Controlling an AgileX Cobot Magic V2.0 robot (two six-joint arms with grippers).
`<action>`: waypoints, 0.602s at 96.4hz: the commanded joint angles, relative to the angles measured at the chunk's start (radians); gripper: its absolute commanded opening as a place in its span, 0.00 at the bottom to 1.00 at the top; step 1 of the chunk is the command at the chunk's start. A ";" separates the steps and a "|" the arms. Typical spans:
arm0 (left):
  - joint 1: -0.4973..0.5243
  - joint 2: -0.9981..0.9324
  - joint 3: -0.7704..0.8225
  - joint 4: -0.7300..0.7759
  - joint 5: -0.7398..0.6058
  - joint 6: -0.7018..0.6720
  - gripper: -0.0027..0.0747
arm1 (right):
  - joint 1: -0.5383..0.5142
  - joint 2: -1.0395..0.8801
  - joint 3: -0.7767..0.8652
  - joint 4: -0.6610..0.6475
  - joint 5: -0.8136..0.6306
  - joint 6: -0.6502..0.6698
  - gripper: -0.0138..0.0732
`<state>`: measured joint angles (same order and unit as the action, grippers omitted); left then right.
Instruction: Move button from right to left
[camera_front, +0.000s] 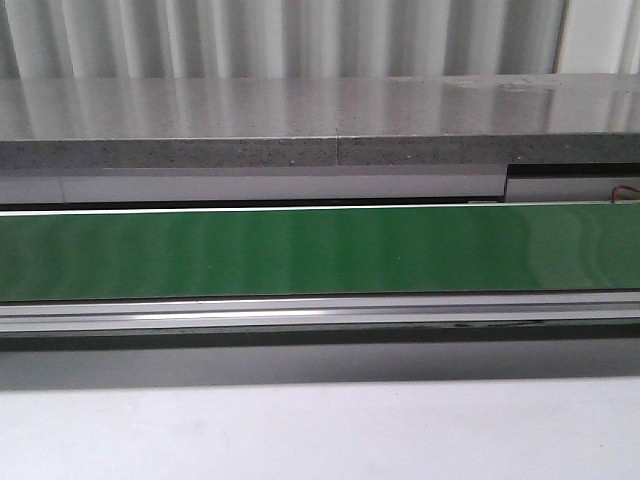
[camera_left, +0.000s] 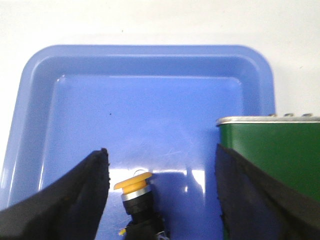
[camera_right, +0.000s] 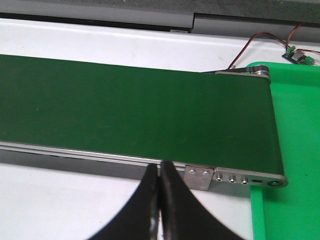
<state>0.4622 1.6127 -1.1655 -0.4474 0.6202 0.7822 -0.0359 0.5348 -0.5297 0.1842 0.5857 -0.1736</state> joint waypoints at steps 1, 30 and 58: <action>-0.025 -0.100 -0.027 -0.061 -0.022 0.000 0.60 | 0.000 0.003 -0.027 -0.001 -0.073 -0.009 0.08; -0.196 -0.267 0.033 -0.079 -0.037 0.000 0.60 | 0.000 0.003 -0.027 -0.001 -0.073 -0.009 0.08; -0.297 -0.462 0.193 -0.174 -0.110 0.000 0.60 | 0.000 0.003 -0.027 -0.001 -0.073 -0.009 0.08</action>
<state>0.1891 1.2381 -0.9984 -0.5516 0.5848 0.7822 -0.0359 0.5348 -0.5297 0.1842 0.5857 -0.1736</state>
